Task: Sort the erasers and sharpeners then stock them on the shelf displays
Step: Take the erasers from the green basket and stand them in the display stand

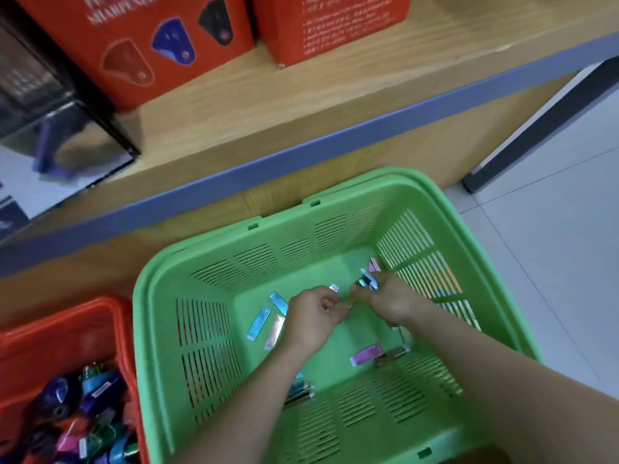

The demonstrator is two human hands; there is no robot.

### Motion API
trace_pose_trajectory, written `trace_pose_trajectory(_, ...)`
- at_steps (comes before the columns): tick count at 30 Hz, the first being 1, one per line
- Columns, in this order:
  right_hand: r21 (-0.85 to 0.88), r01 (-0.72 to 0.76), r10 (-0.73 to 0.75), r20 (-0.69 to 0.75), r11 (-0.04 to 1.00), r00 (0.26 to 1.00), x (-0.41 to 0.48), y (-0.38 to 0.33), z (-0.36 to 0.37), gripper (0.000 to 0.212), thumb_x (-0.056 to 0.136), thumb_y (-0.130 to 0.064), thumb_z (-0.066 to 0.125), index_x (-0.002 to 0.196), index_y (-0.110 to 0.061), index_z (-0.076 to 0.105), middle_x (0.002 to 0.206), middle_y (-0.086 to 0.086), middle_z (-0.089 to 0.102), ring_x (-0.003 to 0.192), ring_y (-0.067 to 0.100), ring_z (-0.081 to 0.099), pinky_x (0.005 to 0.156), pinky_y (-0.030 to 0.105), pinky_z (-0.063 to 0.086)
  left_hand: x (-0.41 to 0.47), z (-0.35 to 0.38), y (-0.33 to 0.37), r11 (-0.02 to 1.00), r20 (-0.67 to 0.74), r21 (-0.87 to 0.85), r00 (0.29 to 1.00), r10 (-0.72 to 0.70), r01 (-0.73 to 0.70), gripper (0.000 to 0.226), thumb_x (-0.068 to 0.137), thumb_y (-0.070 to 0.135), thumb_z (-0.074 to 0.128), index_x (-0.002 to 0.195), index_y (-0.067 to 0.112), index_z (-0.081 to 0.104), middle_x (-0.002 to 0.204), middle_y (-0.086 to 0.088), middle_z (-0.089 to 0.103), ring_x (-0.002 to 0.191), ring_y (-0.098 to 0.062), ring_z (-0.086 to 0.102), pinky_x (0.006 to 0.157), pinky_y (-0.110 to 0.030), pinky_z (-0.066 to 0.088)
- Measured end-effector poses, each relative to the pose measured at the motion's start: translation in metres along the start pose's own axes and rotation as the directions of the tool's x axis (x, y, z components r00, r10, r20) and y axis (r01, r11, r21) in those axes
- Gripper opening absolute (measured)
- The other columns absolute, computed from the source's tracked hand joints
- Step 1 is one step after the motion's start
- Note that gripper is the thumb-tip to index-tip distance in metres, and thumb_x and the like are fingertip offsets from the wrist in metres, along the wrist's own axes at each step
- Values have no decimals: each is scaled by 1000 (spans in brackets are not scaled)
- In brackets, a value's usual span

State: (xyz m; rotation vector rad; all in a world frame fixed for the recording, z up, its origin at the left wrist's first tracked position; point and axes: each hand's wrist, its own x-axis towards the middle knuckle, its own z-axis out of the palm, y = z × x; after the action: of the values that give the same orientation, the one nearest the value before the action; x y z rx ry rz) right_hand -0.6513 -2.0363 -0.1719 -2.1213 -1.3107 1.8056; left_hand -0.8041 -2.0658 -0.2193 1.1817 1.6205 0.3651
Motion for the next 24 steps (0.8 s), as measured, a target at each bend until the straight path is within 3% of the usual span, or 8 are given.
trace_pose_trajectory(3, -246, 78, -59, 86, 966, 995, -4, -8, 1, 25, 89, -33, 67, 101, -12, 62, 70, 3, 53, 53, 13, 41, 47, 22, 33, -9, -10, 12, 959, 36, -279, 998, -47, 55, 11, 78, 10, 77, 82, 18, 71, 78, -3, 69, 61, -11, 58, 62, -20, 50)
trace_pose_trajectory(8, -537, 48, -140, -132, 842, 981, -2, -3, 0, 24, 89, -38, 67, 94, -17, 55, 92, 8, 63, 84, 27, 62, 69, 27, 44, 7, -9, 6, 875, 173, -452, 979, -104, 173, 33, 78, -9, 68, 101, 15, 68, 106, -11, 70, 90, -21, 68, 83, -29, 56)
trace_pose_trajectory(11, -267, -42, -11, -192, 963, 981, -2, 7, -1, 26, 91, -32, 65, 94, -8, 56, 81, 11, 59, 73, 27, 60, 62, 26, 45, 27, 5, -14, 993, -47, 85, 996, -81, 85, 31, 83, 11, 70, 113, 17, 63, 114, -2, 65, 102, -21, 62, 87, -26, 48)
trace_pose_trajectory(13, 11, -68, 68, -157, 998, 985, -4, 10, 0, 21, 91, -21, 66, 94, -1, 60, 69, 8, 56, 53, 19, 51, 46, 21, 39, 32, 15, -22, 858, -66, 514, 997, 47, -7, 32, 86, 20, 66, 116, 14, 58, 113, -6, 62, 104, -25, 58, 87, -30, 45)
trace_pose_trajectory(16, 182, -103, 122, -98, 978, 988, -4, 9, 1, 11, 92, -12, 64, 98, -3, 60, 66, 6, 57, 35, 6, 45, 35, 18, 30, 34, 21, -18, 714, 2, 697, 996, 89, -65, 23, 89, 13, 56, 112, 11, 53, 109, -10, 65, 99, -27, 61, 80, -31, 45)
trace_pose_trajectory(18, 234, -117, 132, -51, 965, 990, -1, 5, 2, 8, 92, -3, 58, 98, -6, 55, 74, 9, 58, 40, 5, 55, 39, 20, 33, 32, 17, -10, 824, -13, 566, 1000, -17, 21, 30, 84, 17, 62, 113, 13, 55, 103, -10, 68, 94, -28, 64, 73, -29, 46)
trace_pose_trajectory(20, 286, -132, 136, 7, 949, 991, -4, -5, 1, 9, 92, -2, 53, 97, -10, 54, 79, 9, 57, 59, 13, 65, 45, 23, 36, 24, 4, 2, 962, -10, 213, 985, -173, 171, 45, 77, 17, 68, 121, 18, 57, 93, -6, 71, 83, -25, 67, 70, -27, 51)
trace_pose_trajectory(24, 215, -59, 33, 121, 975, 992, -29, -38, -5, 14, 93, -22, 63, 90, -14, 52, 68, 3, 49, 46, 9, 47, 38, 19, 30, -25, -34, 40, 821, 92, -535, 980, -179, 200, 49, 82, -4, 64, 122, 24, 59, 91, -13, 71, 74, -22, 69, 89, -44, 55)
